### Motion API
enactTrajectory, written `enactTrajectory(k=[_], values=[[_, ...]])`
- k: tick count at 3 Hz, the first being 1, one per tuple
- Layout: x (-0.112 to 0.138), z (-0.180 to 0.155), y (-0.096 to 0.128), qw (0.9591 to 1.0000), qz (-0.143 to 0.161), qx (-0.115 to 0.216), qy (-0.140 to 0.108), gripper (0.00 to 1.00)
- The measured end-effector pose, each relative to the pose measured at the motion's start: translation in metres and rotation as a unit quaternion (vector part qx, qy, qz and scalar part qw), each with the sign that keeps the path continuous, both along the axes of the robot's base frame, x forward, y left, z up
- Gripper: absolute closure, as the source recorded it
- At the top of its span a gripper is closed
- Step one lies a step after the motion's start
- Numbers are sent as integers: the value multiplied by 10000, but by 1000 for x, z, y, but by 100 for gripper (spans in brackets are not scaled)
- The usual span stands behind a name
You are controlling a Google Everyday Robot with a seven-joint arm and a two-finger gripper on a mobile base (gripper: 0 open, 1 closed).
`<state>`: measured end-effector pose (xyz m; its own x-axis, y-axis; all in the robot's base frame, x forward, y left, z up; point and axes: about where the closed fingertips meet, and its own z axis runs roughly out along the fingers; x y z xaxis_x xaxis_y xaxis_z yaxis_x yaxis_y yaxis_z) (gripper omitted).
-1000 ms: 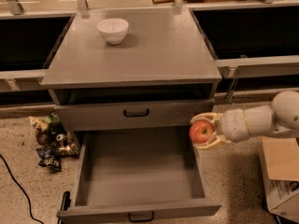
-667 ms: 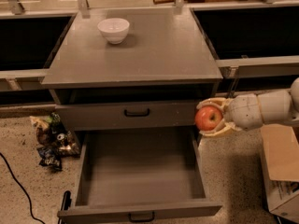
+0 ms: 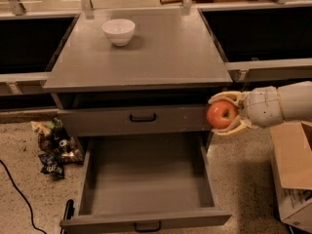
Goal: Pick apple from middle drawer and place on counter
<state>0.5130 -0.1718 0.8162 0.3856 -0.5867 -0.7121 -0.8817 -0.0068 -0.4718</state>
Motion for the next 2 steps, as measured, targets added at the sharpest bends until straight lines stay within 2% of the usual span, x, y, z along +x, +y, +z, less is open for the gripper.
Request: enactTrajectory(k=[1, 2], values=[[17, 22, 14, 9999, 128, 61, -69, 100], [49, 71, 40, 9993, 279, 124, -197, 100]])
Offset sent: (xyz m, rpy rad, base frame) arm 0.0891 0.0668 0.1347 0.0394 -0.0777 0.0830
